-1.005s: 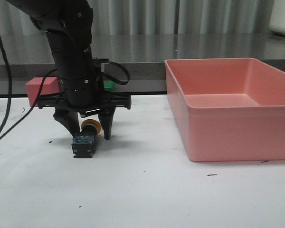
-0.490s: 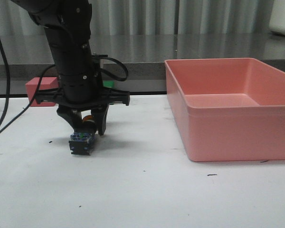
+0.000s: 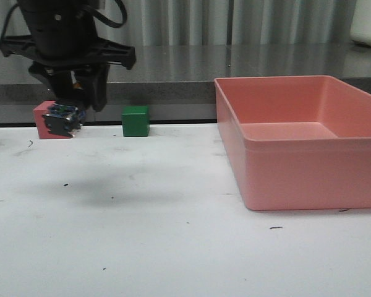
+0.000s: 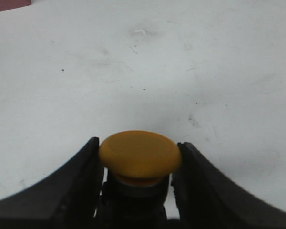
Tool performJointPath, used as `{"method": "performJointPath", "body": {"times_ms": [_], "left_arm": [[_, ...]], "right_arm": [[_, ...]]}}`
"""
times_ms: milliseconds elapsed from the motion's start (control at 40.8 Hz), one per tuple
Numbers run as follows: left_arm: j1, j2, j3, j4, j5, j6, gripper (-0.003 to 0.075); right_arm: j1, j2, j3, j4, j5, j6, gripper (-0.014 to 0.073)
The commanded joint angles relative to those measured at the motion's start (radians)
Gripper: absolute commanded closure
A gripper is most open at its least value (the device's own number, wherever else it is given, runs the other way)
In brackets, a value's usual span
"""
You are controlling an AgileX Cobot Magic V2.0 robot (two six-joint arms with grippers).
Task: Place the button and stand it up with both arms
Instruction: 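Lift the switch with the left gripper and rotate it cap-up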
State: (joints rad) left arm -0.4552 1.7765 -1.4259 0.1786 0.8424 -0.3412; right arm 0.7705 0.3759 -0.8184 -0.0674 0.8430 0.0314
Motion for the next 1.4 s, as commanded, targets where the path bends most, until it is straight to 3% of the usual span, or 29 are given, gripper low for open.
{"method": "performJointPath", "body": {"times_ms": [0,147,343,711,1054,1373], "left_arm": [[0.040,-0.120,0.030,-0.095,-0.087,0.105,0.0535],[0.120,-0.226,0.143,-0.283,-0.189,0.280,0.0535],[0.159,-0.375,0.333,-0.232,-0.364,0.286,0.0531],[0.160,-0.591,0.795,-0.227,-0.939,0.286,0.0531],[0.160,-0.545,1.113,-0.234,-1.608,0.286,0.0531],[0.160,-0.289,1.152,-0.234,-2.006,0.284,0.0532]], "right_arm": [[-0.003,0.013,-0.021,-0.002,-0.084,0.001,0.0085],[-0.003,0.013,-0.021,-0.002,-0.084,0.001,0.0085],[-0.003,0.013,-0.021,-0.002,-0.084,0.001,0.0085],[-0.003,0.013,-0.021,-0.002,-0.084,0.001,0.0085],[-0.003,0.013,-0.021,-0.002,-0.084,0.001,0.0085],[-0.003,0.013,-0.021,-0.002,-0.084,0.001,0.0085]]}}
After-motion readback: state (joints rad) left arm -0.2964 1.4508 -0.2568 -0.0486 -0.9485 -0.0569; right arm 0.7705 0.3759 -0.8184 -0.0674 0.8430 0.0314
